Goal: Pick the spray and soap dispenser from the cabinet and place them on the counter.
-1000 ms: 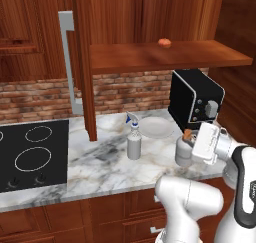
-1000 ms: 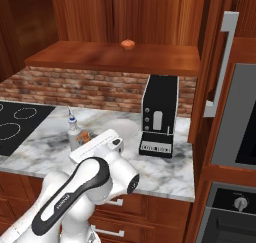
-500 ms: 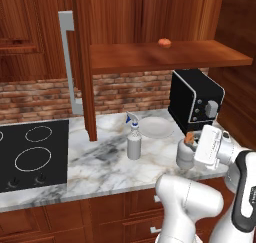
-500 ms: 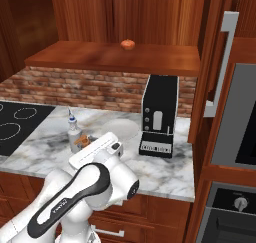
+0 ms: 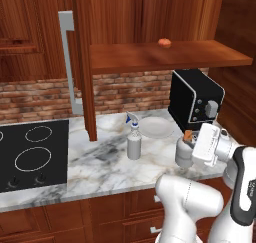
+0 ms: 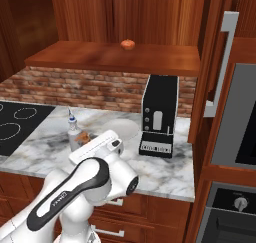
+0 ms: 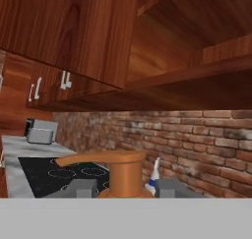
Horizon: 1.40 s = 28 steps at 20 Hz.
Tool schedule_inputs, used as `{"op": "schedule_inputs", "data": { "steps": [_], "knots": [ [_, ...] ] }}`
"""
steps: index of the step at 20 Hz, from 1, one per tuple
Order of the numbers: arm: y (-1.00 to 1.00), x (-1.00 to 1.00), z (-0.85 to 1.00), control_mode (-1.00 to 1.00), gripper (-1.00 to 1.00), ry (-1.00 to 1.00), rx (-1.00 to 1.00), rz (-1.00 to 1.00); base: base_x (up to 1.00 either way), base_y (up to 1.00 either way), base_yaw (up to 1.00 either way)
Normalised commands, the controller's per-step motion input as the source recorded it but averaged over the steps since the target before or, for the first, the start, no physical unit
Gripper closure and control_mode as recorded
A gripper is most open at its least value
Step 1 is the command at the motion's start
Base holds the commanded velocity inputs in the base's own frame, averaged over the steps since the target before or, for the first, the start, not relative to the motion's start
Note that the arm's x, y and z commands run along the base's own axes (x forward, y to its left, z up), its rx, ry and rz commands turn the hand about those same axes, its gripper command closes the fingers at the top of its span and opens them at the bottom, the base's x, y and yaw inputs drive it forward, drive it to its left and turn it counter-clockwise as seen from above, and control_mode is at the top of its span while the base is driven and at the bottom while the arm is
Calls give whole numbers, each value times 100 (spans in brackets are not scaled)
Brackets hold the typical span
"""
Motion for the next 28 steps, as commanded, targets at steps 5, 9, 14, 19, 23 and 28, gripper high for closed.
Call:
{"op": "schedule_inputs", "data": {
  "steps": [5,9,14,19,23,28],
  "knots": [
    [13,18,-44,-100,100,0,9,-1,0,0,0],
    [22,14,-44,-100,100,-4,9,0,0,0,0],
    [27,17,-35,-100,100,-7,8,0,0,0,0],
    [30,31,-29,-100,100,-7,5,0,0,0,0],
    [31,41,-31,-100,100,-3,1,0,0,0,0],
    [29,40,-42,-100,100,0,0,0,0,0,0]
  ]
}}
